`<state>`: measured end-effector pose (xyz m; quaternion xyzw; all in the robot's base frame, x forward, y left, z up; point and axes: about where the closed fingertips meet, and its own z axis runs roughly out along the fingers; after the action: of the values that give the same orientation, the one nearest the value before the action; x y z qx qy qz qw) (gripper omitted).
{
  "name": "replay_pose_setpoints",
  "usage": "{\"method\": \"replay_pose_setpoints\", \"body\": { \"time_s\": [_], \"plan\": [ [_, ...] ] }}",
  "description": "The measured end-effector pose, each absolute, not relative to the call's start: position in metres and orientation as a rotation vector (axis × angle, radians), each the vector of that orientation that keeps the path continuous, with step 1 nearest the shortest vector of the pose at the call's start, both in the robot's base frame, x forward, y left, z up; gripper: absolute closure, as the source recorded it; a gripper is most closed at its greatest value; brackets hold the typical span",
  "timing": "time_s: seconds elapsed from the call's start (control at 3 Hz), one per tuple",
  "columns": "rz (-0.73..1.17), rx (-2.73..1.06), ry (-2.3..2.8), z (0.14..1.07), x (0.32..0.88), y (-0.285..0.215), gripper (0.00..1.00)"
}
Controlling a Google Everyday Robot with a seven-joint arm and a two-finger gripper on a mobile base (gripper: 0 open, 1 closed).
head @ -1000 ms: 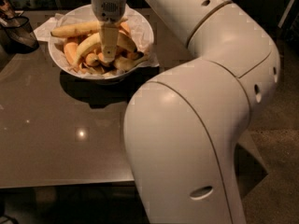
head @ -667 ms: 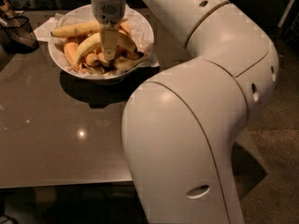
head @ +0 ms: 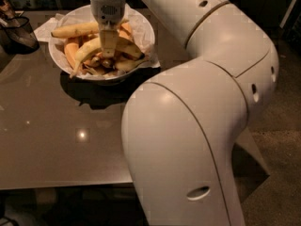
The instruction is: Pick banana from white bowl
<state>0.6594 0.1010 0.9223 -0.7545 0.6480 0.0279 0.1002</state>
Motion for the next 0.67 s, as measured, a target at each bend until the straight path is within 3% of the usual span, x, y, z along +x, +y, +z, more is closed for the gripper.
{"method": "replay_pose_setpoints", "body": {
  "time_s": [0.33,0.67],
  "plan": [
    [0.083,-2.23,1.915,0.9223,0.6594,0.101,1.0],
    [0.073,-2.19,1.896,0.9274,0.6639,0.1042,1.0]
  ]
}}
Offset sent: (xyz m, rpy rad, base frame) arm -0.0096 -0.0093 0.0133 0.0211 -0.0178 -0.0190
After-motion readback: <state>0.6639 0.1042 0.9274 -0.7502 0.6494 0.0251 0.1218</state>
